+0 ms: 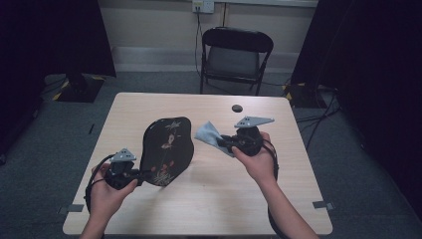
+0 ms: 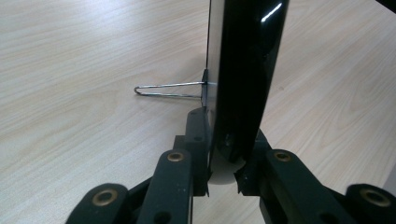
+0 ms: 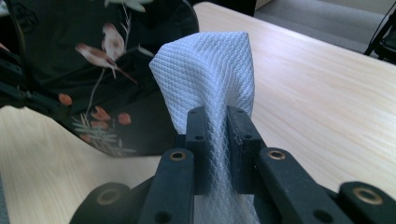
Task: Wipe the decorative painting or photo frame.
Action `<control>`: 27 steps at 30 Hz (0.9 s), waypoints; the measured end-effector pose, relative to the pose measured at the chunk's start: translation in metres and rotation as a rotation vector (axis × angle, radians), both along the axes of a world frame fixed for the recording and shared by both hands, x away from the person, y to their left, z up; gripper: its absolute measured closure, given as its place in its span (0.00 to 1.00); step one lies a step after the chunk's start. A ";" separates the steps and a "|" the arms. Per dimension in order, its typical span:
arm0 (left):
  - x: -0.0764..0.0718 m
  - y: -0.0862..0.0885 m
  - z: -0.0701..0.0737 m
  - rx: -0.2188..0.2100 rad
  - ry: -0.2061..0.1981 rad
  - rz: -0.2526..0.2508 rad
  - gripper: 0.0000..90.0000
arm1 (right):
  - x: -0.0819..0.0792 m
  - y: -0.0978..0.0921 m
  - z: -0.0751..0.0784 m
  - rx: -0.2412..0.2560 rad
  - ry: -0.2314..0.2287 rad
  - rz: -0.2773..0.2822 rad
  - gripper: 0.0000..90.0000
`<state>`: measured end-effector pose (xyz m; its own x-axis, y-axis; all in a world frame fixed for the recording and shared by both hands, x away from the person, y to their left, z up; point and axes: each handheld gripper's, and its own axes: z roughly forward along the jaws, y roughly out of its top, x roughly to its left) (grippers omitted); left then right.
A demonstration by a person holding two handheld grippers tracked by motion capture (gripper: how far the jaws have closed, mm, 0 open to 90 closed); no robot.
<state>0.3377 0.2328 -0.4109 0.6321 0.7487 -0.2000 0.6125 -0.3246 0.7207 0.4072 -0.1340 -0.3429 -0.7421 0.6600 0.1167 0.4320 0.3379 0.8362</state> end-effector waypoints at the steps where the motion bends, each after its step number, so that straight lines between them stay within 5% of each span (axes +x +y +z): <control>1: 0.000 0.000 0.000 0.000 0.001 -0.001 0.87 | 0.000 0.001 0.002 0.005 -0.003 0.001 0.90; 16: 0.001 0.000 0.001 0.005 0.004 -0.012 0.87 | 0.010 0.040 0.023 0.020 -0.066 0.027 0.90; 27: 0.001 -0.001 0.001 0.014 -0.001 -0.026 0.87 | 0.015 0.052 -0.004 -0.004 -0.025 0.020 0.90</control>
